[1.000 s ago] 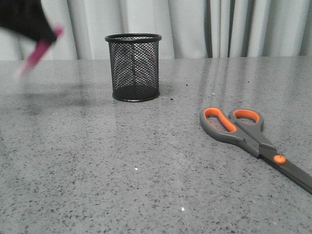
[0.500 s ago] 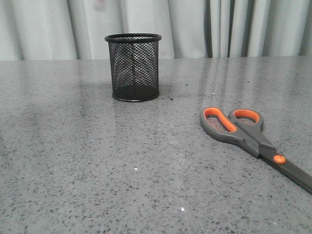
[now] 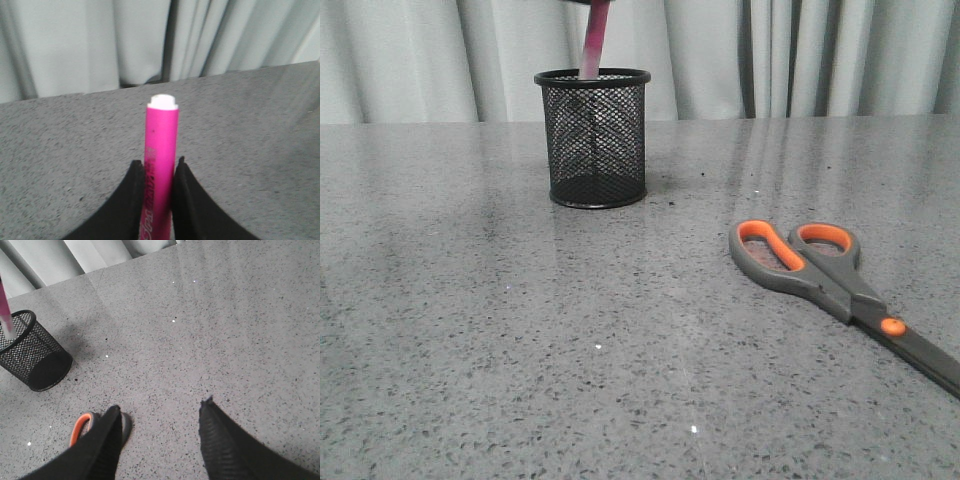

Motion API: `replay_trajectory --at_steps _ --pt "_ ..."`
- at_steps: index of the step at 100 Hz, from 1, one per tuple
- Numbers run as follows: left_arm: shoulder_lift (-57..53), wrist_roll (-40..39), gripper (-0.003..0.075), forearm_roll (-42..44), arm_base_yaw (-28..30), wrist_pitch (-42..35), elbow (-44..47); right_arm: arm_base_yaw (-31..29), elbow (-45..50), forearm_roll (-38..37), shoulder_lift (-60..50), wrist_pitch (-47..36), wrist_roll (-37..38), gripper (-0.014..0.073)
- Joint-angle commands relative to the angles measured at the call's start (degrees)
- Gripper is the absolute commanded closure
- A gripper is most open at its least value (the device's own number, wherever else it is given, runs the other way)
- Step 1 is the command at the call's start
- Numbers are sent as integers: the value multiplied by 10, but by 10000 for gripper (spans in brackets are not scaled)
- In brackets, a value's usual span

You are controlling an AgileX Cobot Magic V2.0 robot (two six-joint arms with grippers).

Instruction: Put pen and scissors into bin

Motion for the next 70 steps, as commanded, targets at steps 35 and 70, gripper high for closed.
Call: replay_trajectory --at_steps 35,70 --pt "0 1 682 -6 -4 -37 -21 1 -21 8 6 -29 -7 275" --pt "-51 1 366 -5 -4 -3 -21 1 -22 40 6 -22 -7 275"
